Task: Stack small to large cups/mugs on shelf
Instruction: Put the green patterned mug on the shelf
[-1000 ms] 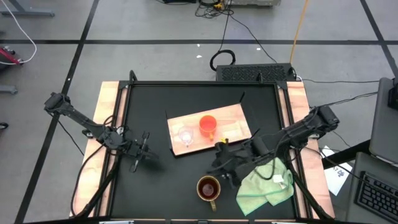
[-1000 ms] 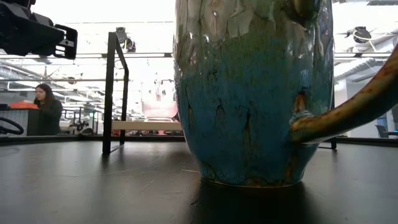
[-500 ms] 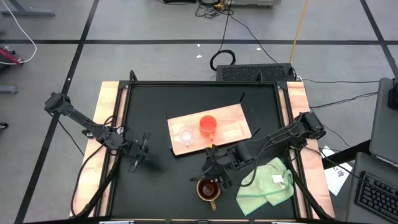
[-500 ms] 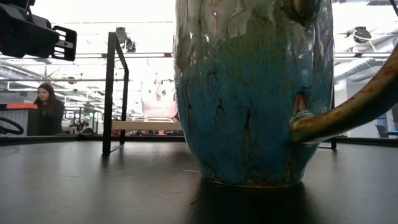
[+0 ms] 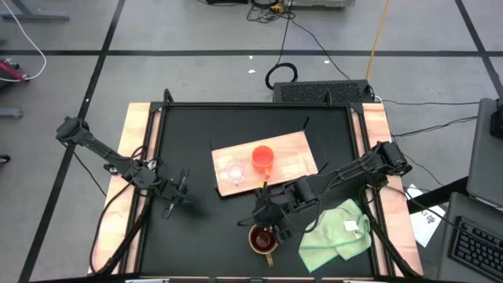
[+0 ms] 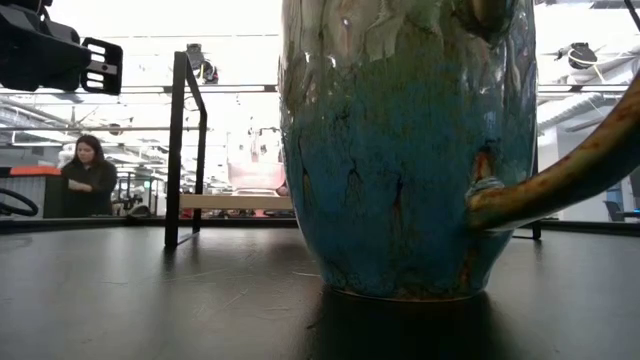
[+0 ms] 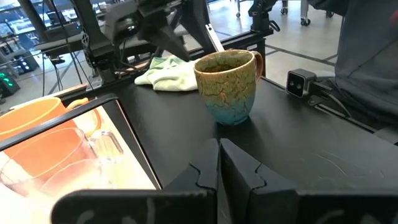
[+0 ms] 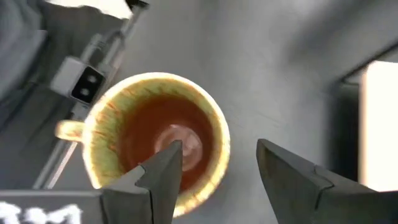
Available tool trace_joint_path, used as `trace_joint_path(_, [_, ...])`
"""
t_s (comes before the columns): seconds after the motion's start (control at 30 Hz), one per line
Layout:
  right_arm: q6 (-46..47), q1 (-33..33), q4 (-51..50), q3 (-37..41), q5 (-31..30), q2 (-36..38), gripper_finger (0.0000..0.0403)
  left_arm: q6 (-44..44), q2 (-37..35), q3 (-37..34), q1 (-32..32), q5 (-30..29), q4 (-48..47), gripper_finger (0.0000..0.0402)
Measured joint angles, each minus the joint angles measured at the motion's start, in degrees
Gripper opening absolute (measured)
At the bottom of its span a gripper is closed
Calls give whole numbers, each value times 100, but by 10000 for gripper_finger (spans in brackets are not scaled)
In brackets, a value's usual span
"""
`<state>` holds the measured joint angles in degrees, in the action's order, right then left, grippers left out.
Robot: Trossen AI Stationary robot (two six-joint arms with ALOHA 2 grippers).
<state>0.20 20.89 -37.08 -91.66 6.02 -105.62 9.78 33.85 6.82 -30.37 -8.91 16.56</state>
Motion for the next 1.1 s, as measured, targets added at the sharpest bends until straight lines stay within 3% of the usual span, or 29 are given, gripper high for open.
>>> trace_joint_path(1.1, [-238,-16,-71,4,46,-650,199,-270,-1,-1,2,4,-149,19])
